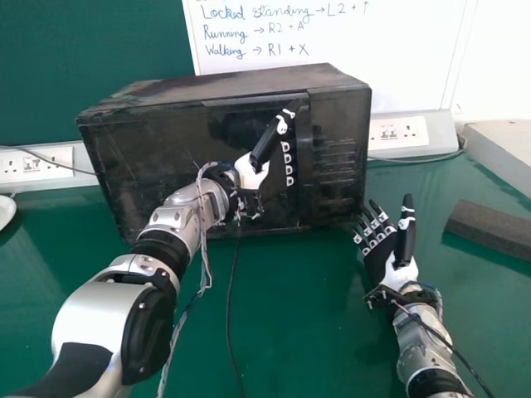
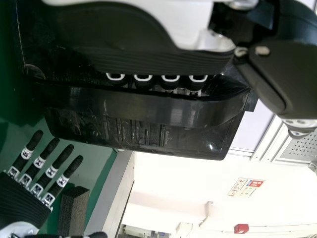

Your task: Open the door of oven

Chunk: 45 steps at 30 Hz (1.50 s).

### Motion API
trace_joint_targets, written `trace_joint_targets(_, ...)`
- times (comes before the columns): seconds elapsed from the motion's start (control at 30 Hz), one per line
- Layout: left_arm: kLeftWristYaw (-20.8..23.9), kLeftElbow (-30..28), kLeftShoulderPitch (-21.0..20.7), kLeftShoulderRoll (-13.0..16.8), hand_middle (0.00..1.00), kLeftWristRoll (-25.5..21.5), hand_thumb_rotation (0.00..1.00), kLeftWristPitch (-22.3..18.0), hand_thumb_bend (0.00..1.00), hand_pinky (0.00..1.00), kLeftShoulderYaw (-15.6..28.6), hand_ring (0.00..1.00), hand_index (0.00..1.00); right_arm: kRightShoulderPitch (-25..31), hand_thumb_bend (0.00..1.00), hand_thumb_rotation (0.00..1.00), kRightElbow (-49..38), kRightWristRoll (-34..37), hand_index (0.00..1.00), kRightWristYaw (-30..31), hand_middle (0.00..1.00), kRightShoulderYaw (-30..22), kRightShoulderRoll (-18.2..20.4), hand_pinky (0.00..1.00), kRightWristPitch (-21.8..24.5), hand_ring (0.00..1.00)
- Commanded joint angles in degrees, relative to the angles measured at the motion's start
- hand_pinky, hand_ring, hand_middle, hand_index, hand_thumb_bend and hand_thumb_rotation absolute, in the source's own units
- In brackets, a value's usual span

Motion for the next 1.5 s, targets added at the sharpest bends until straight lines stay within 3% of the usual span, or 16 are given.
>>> trace_joint_targets(0.0,-1.1,0.2,-1.4,-1.6,1.0,-0.4,0.84,0.0,1.0,0.81,0.1,0.97,1.0,-1.4,1.0,1.0,0.6,0.0,0.99,-0.1,1.0,0.1,0.7,0.78,-0.4,0.88)
trace_joint_targets(0.63,-0.7,0.3,-1.4,-2.3,1.0,-0.2,0.85,0.0,1.0,0.76,-0.1,0.96,1.0,-1.8,1.0,1.0,0.8,-0.1,0.99,-0.4,1.0,0.1,0.9,0.8,-0.5,0.89)
trace_joint_targets(1.0,-1.6,0.3,-1.1,-2.0,1.0,-2.1,0.84,2.0,1.0,0.79,2.2,0.94,1.0,-2.2,1.0,1.0,1.2,0.0,0.98,-0.6,1.0,-0.1,1.1,0.8,-0.5,0.89)
trace_joint_targets(1.2,-3.0,0.0,-1.4,-1.5,0.93,-3.0,0.84,3.2,1.0,0.69,2.9,0.78,1.0,-2.6,1.0,1.0,1.6,0.3,1.0,-0.1,1.0,-0.3,0.9,0.81,0.0,0.89)
trace_joint_targets(1.47,-4.5,-0.5,-0.9,-0.7,0.88,-2.9,0.88,3.2,1.0,0.63,2.3,0.77,1.0,-2.8,1.0,1.0,1.8,0.3,1.0,-0.5,0.99,-0.4,1.0,0.78,-0.3,0.88)
